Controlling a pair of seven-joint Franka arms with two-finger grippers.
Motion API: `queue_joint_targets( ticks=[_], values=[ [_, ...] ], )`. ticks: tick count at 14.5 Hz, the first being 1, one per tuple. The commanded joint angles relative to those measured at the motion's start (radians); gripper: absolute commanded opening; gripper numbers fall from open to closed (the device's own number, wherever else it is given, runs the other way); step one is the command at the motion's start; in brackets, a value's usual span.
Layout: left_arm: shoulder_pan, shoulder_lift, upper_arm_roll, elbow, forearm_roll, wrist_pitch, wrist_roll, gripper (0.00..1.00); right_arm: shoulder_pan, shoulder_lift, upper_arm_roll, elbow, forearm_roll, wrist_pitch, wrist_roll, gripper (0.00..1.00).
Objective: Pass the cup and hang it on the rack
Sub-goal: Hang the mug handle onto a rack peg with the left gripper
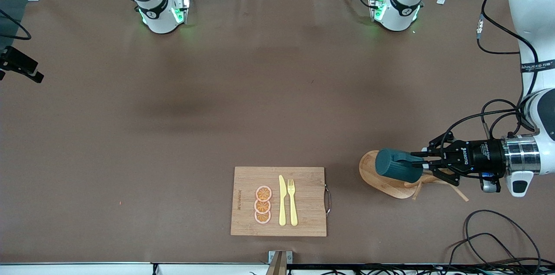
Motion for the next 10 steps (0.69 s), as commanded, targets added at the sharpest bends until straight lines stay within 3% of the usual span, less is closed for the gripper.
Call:
queue_joint_targets(
  ticks=[1, 10],
  values=[
    [0.007, 0.006, 0.003, 0.007, 0.047, -0.013, 0.074, 0.01, 0.008, -0.003, -0.002, 0.003, -0.015, -0.008, -0.002, 1.0],
    [0.065, 0.04, -0.002, 0.007, 0.047, -0.013, 0.128, 0.01, 0.008, -0.003, -0.002, 0.003, -0.015, -0.008, -0.002, 1.0]
  ],
)
